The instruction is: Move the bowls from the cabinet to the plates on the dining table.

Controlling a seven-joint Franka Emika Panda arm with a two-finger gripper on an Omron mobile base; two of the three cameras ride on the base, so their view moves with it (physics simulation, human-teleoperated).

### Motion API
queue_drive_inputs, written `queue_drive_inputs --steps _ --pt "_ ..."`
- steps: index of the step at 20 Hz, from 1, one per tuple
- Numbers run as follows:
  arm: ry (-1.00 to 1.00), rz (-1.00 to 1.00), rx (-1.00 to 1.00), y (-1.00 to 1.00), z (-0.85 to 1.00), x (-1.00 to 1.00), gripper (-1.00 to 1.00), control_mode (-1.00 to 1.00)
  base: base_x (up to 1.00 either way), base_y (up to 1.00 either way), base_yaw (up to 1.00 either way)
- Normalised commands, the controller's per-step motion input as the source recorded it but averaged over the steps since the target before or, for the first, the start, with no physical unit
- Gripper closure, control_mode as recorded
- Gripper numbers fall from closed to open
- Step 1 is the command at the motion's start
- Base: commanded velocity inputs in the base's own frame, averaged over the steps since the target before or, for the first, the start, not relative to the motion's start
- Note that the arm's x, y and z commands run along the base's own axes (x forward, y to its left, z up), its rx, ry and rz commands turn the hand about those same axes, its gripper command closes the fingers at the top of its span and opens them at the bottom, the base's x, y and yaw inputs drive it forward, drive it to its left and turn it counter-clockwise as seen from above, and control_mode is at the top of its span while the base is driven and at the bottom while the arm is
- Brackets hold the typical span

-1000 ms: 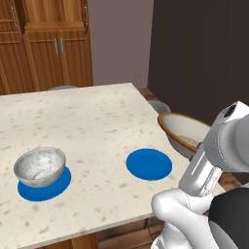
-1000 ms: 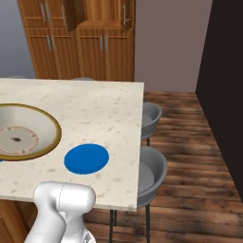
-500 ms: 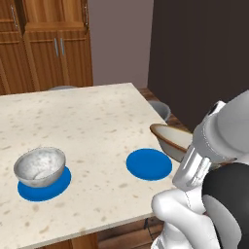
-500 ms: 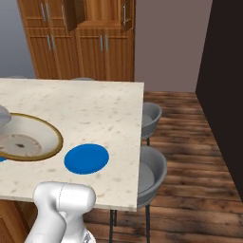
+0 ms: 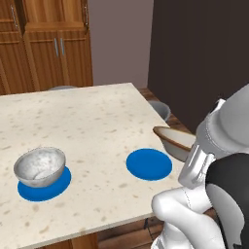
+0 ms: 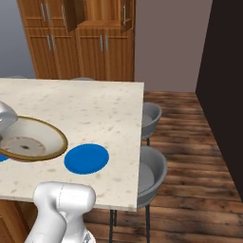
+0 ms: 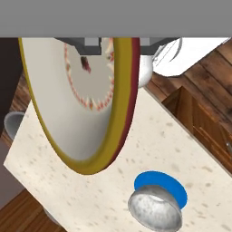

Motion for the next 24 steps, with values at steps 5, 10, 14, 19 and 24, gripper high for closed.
queue_drive_inputs --steps 5,10,14,19,24 --pt "-0.01 0.0 0.0 -0.05 -0.15 0.31 1.0 -1.0 0.0 0.0 0.0" --pt "-0.19 0.0 0.0 0.0 -0.66 0.66 1.0 -1.0 0.0 0.0 0.0" --pt "-0.23 0.0 0.0 0.0 -0.59 0.47 1.0 -1.0 0.0 0.0 0.0" --pt "-0.08 0.0 0.0 0.0 -0.08 0.22 1.0 -1.0 0.0 0.0 0.0" --pt "0.09 0.0 -0.08 -0.06 -0.02 0.02 1.0 -1.0 0.0 0.0 0.0"
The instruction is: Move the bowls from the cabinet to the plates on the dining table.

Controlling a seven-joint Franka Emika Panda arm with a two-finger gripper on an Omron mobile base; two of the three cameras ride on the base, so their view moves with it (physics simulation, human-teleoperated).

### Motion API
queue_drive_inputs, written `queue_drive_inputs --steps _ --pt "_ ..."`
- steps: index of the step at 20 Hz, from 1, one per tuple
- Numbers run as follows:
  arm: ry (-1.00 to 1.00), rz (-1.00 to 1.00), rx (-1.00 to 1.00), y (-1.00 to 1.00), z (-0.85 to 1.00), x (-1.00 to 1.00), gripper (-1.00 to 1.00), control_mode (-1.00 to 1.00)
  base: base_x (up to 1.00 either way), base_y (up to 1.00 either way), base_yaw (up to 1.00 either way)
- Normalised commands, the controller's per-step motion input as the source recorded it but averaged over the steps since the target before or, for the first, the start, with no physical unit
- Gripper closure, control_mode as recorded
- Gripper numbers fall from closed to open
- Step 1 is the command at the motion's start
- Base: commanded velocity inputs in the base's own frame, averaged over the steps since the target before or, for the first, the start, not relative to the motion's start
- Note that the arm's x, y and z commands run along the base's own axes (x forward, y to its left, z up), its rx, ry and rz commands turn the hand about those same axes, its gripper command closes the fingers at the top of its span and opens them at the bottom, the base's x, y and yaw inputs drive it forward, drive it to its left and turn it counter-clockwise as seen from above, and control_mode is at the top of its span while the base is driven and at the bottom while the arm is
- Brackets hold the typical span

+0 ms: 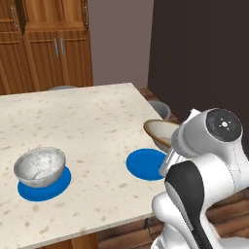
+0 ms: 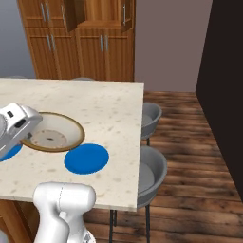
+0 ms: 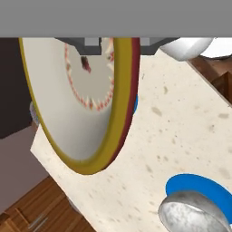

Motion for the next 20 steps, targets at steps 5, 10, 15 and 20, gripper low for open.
queue_drive_inputs --steps 5,10,15,20 --pt "0.1 0.0 -0.13 -0.04 -0.23 0.0 1.0 -1.0 0.0 0.0 0.0" --pt "0.0 0.0 -0.1 0.0 -0.22 0.09 1.0 -1.0 0.0 0.0 0.0" --pt "0.0 0.0 -0.04 0.0 -0.34 0.23 1.0 -1.0 0.0 0.0 0.0" --pt "0.0 0.0 0.0 -0.01 -0.21 0.35 1.0 -1.0 0.0 0.0 0.0"
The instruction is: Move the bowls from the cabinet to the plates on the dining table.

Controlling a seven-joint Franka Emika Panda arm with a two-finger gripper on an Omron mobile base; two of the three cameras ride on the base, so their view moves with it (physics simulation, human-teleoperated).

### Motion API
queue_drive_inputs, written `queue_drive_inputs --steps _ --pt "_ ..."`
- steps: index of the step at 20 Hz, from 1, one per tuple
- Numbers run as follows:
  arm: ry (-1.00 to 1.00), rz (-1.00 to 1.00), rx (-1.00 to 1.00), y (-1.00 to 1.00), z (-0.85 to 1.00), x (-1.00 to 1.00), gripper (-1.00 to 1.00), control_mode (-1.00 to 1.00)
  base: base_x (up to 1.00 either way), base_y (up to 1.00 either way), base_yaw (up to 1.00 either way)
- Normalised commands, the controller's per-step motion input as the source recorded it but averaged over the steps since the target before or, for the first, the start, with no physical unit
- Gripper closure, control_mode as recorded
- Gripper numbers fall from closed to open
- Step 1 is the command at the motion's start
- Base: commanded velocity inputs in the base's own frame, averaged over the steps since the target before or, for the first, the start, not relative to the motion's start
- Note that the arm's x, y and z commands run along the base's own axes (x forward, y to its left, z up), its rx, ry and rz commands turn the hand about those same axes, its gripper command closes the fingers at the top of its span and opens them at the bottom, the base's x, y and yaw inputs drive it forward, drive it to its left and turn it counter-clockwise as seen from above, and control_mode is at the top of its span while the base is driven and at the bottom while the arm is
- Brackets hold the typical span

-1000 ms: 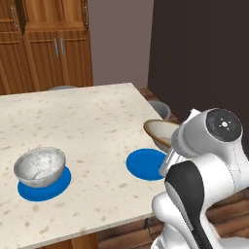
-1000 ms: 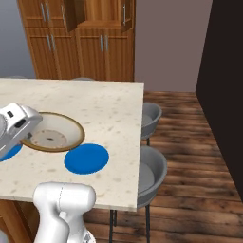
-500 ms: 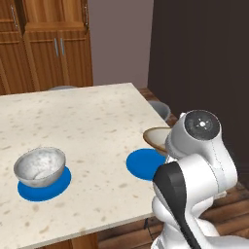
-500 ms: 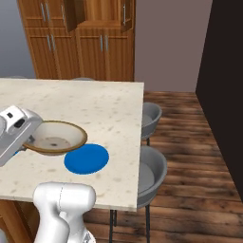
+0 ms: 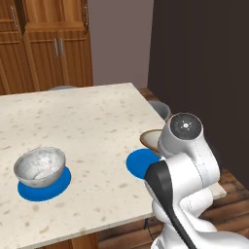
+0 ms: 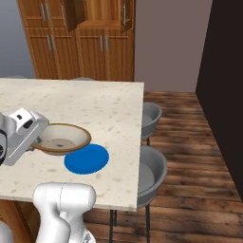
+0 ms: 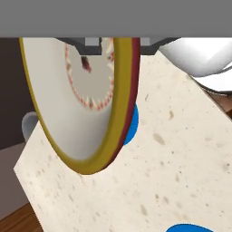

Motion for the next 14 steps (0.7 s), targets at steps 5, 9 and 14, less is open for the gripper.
queue_drive_inputs --steps 5,9,14 --pt "0.0 0.0 0.0 -0.02 -0.14 0.28 1.0 -1.0 0.0 0.0 0.0" --pt "0.01 0.0 0.0 -0.03 -0.34 0.18 1.0 -1.0 0.0 0.0 0.0" --pt "0.0 0.0 0.0 0.0 -0.48 0.07 1.0 -1.0 0.0 0.0 0.0"
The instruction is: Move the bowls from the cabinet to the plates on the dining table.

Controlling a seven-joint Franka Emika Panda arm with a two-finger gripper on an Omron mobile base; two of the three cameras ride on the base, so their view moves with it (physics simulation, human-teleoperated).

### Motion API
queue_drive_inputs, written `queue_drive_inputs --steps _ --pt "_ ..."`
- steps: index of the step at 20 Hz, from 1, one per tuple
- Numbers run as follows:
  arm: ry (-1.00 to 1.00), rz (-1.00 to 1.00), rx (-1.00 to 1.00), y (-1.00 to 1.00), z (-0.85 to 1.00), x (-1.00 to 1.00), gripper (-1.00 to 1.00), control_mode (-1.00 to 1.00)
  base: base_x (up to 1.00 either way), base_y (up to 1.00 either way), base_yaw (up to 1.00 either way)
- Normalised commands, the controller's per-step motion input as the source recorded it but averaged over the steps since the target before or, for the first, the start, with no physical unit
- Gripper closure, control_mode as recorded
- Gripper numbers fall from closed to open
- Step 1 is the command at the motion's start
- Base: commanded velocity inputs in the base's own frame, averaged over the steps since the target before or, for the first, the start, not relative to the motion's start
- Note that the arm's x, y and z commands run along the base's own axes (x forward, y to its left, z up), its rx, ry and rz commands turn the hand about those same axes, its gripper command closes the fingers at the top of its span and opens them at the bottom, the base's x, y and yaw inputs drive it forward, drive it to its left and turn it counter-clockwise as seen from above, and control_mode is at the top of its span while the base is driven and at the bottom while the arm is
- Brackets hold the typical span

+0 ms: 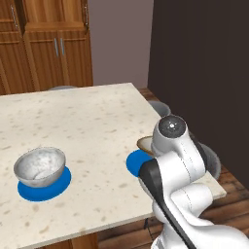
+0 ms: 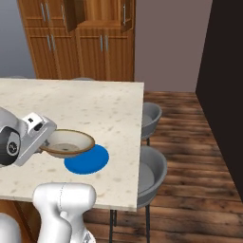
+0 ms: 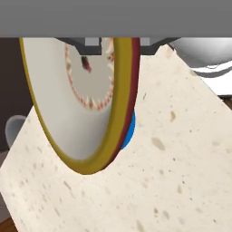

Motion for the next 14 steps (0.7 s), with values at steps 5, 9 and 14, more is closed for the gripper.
queue_drive_inputs --steps 5,9,14 --pt "0.0 0.0 0.0 -0.02 -0.36 0.08 1.0 -1.0 0.0 0.0 0.0" --pt "0.0 0.0 0.0 -0.09 -0.3 0.12 1.0 -1.0 0.0 0.0 0.0" --pt "0.0 0.0 0.0 -0.09 -0.3 0.19 1.0 -1.0 0.0 0.0 0.0"
